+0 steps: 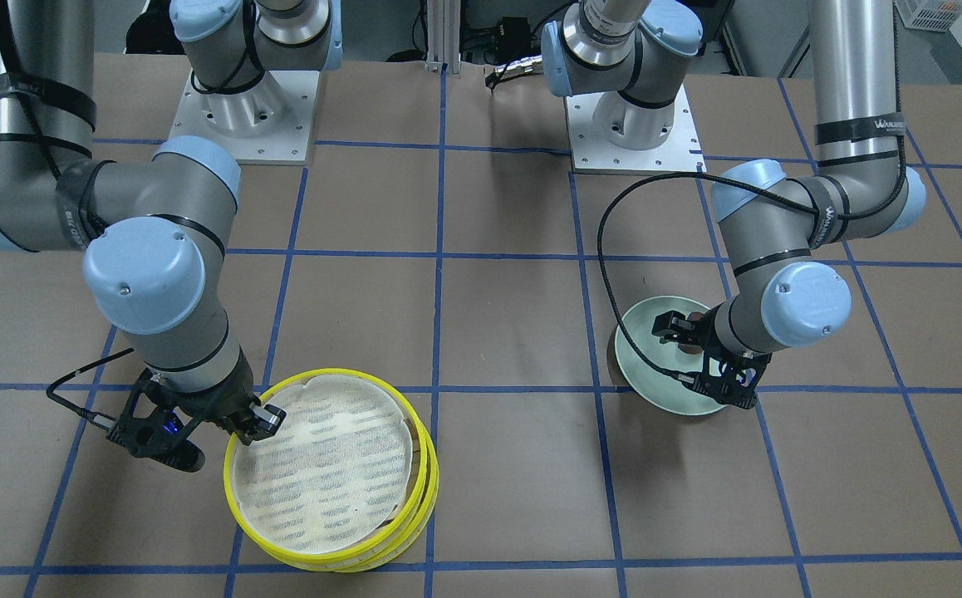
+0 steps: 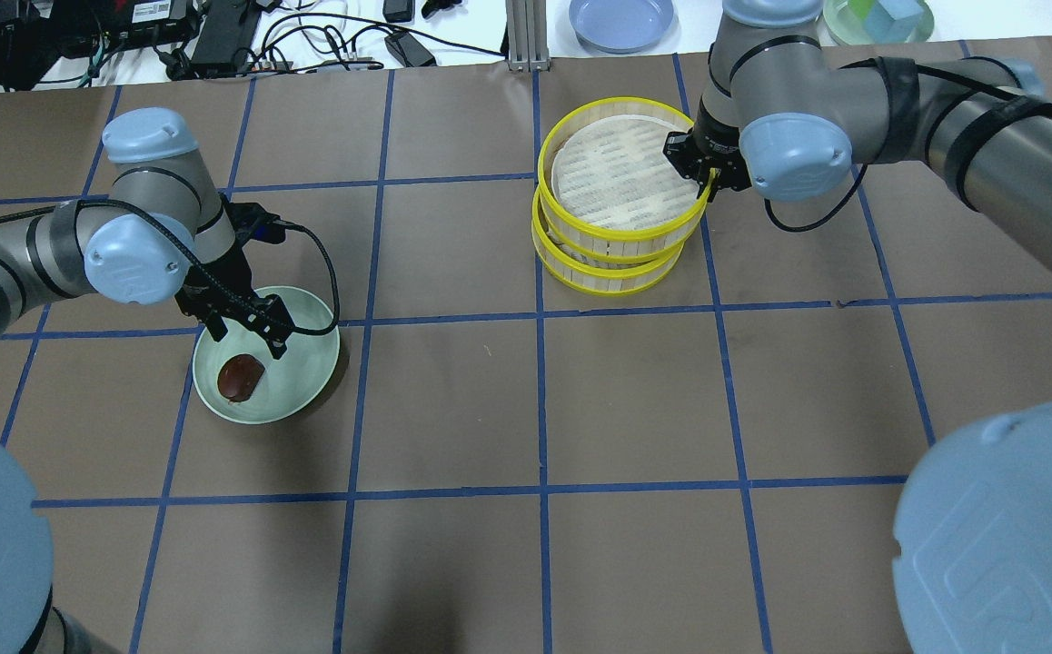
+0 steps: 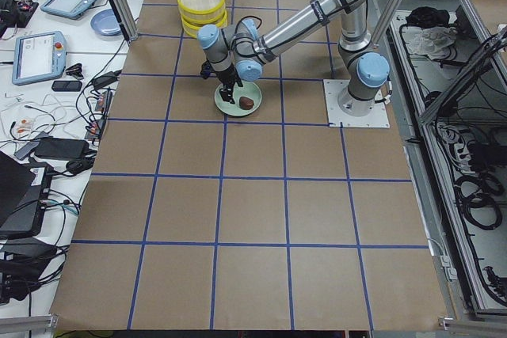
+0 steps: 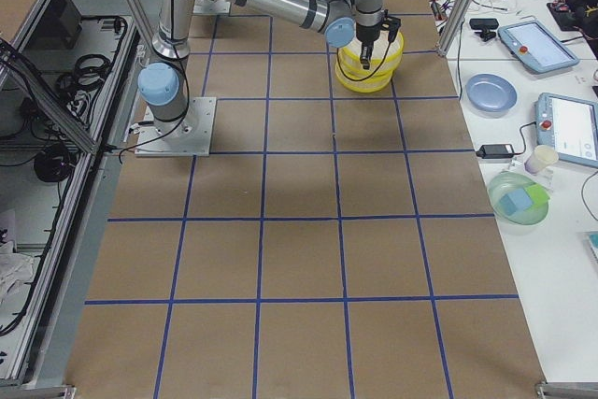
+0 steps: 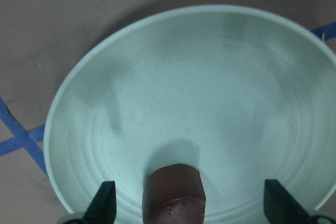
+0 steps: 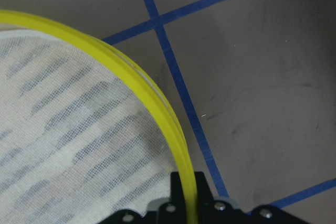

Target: Stack buns with steamer

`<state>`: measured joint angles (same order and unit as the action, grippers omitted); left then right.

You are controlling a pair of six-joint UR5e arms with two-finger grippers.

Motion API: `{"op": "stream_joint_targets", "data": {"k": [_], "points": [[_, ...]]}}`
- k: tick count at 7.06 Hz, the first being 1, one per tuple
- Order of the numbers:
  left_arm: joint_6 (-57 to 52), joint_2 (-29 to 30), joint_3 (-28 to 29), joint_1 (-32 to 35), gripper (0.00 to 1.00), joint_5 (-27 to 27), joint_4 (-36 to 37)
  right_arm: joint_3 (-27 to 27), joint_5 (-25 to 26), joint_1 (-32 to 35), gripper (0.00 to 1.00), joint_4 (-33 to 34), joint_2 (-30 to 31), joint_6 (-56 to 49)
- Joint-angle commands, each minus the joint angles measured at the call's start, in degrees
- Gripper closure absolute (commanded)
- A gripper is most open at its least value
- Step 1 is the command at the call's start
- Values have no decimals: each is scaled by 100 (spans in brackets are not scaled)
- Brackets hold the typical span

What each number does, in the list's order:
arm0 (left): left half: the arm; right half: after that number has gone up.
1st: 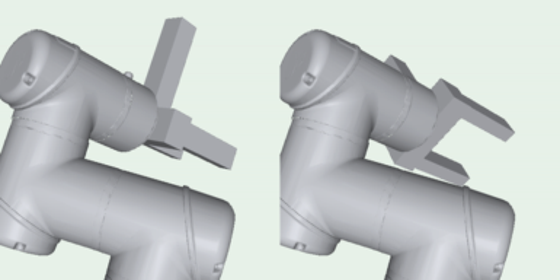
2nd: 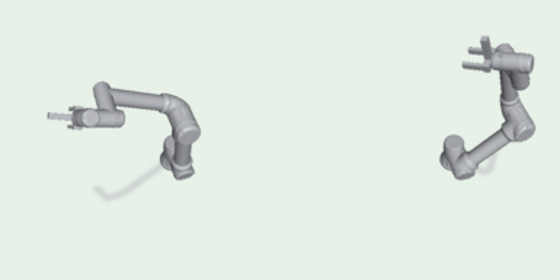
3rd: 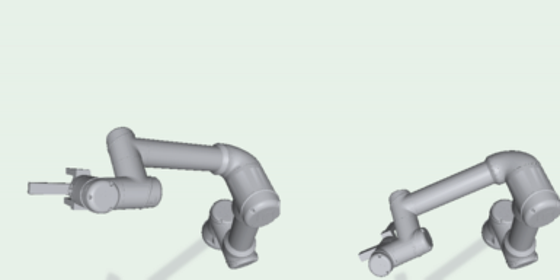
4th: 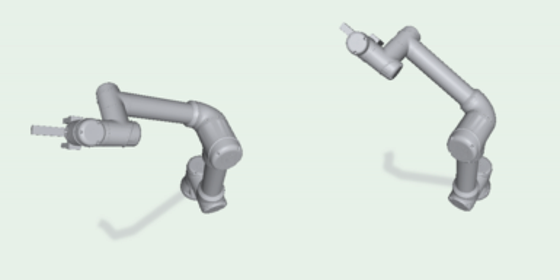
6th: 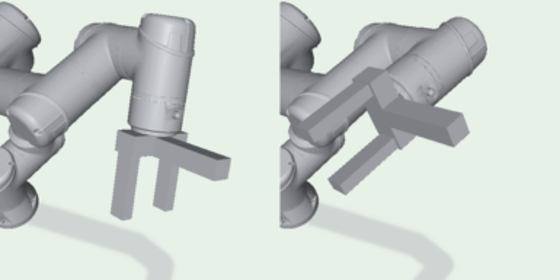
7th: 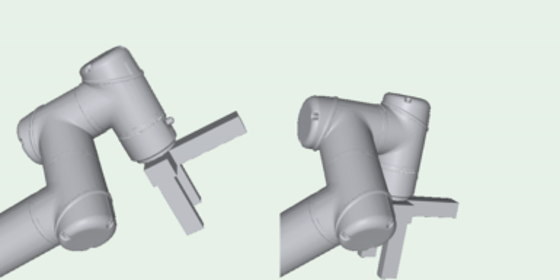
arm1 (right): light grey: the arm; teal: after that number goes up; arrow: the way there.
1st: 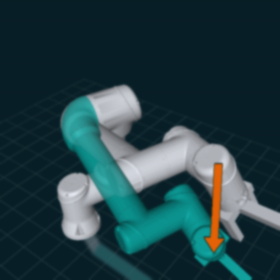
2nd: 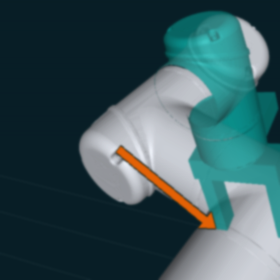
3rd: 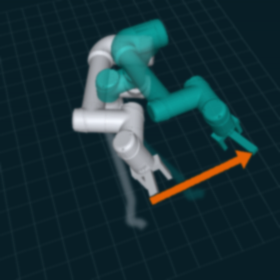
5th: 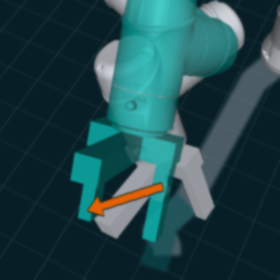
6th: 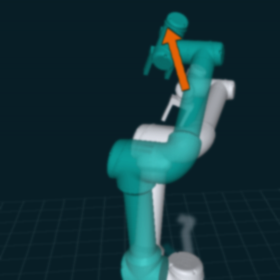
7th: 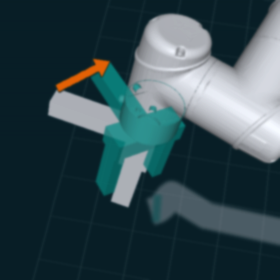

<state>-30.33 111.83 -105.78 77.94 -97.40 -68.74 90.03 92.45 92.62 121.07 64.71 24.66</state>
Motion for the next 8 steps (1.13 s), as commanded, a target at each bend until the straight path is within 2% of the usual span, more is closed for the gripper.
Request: {"op": "stream_joint_targets", "data": {"k": [1,2,3,4,5,7,8], "points": [[27,75,-66,-15,2,-68,-34,6,-60,89,100,-57,-55,258],[27,180,-22,-15,15,-51,-8,-29,-278,125,100,-75,-20,528],[-16,216,-5,-15,48,-68,9,-30,-254,168,100,-75,-28,531],[9,225,4,-15,86,-60,10,-12,-210,169,100,-83,-46,505],[27,233,13,-15,100,-51,27,-12,-192,160,100,-57,-37,444],[298,199,83,11,100,-33,53,6,-175,143,100,-48,-46,426],[291,198,310,20,100,19,62,14,-175,143,100,-48,-55,382]]}}
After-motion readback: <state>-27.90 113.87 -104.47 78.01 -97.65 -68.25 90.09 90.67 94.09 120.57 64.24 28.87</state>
